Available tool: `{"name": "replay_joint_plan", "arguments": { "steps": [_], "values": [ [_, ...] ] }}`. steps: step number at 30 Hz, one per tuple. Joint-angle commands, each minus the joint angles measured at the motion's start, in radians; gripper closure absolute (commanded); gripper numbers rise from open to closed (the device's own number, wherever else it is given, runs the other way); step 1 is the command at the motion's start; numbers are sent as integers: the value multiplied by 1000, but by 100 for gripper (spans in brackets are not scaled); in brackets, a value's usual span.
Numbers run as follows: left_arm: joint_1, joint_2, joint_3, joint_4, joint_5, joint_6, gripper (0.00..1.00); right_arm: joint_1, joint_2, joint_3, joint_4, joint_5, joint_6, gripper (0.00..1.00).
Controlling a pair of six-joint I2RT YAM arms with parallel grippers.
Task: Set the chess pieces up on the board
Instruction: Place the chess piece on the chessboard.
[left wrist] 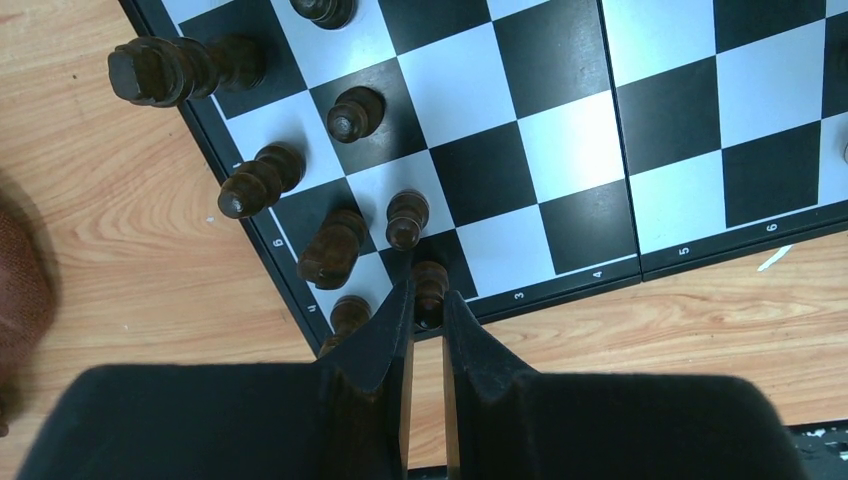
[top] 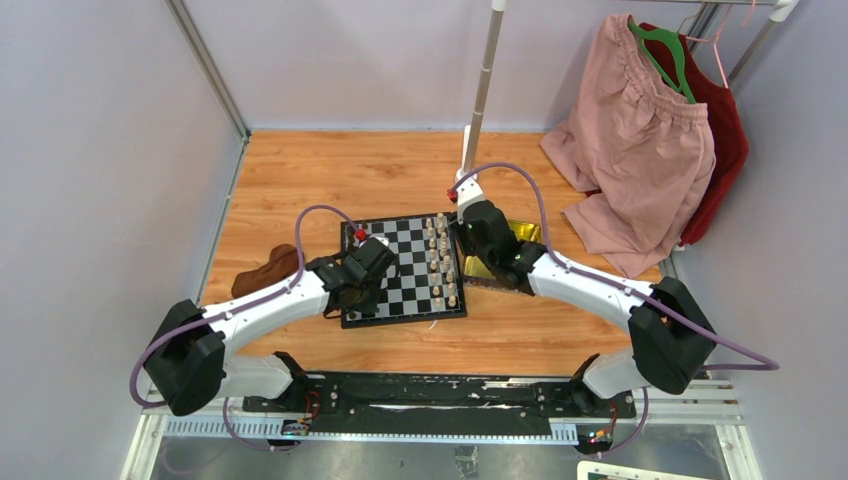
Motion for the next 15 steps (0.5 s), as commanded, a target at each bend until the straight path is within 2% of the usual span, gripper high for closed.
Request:
{"name": "replay_joint_plan", "arguments": {
  "steps": [1, 9, 15],
  "values": [
    [-9, 0, -17, 23, -18, -10, 91, -13, 9, -5, 12, 3, 7, 66],
    [-11, -6, -18, 12, -22, -12, 84, -13, 16, -4, 12, -2, 13, 66],
    [-9, -16, -12, 8, -26, -12, 66, -14, 12, -1, 12, -3, 11, 66]
  ]
}}
